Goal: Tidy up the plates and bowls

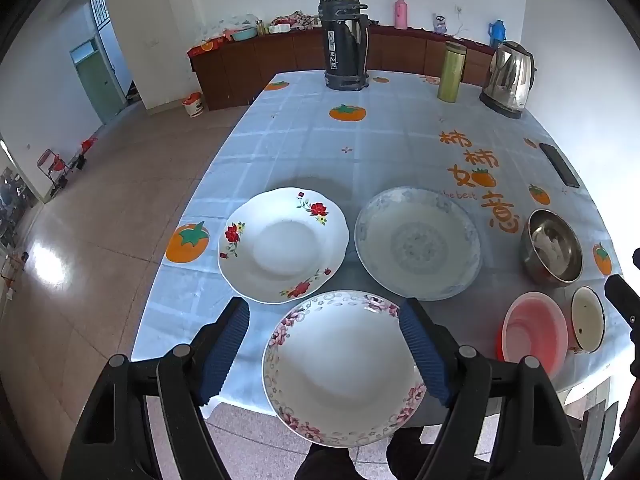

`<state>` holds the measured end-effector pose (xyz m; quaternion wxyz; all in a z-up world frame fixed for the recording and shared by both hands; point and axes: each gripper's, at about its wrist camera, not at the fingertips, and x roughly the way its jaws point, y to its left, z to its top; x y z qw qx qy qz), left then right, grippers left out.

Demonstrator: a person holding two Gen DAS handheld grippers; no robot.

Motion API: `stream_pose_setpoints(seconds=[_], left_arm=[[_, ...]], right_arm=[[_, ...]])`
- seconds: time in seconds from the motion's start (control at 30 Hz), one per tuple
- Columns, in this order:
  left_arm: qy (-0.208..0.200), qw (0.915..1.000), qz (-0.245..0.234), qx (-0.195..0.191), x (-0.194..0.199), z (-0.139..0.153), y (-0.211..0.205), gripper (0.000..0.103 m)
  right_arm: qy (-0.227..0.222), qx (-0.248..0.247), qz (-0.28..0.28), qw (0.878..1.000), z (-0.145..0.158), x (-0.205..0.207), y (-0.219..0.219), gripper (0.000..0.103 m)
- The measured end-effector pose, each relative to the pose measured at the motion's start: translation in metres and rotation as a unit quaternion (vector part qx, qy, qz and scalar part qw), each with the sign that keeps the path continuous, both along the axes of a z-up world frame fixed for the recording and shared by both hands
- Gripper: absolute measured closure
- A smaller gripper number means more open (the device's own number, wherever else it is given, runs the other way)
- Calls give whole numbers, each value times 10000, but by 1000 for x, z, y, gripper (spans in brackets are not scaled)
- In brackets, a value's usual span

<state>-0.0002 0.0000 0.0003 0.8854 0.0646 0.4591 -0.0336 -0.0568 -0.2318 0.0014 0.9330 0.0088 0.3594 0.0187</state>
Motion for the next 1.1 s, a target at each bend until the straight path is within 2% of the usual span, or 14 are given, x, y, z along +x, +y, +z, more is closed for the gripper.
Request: stream_pose_setpoints(seconds=[0.33,0.37,0.93,1.1], left_arm=[[-78,10000,30,29,-3,4,-6,24],[40,10000,-2,-16,-2,0,1,24],[134,9999,24,-5,4,-9,7,24],[357,9993,89,-3,6,-13,14,24]], right_arm=[[7,14,-4,10000,2,-1,-1,0],[4,9,0,10000,2,-1,-1,0],[110,17,90,9999,-1,0,7,0],[169,-15,235,9996,-3,9,20,0]])
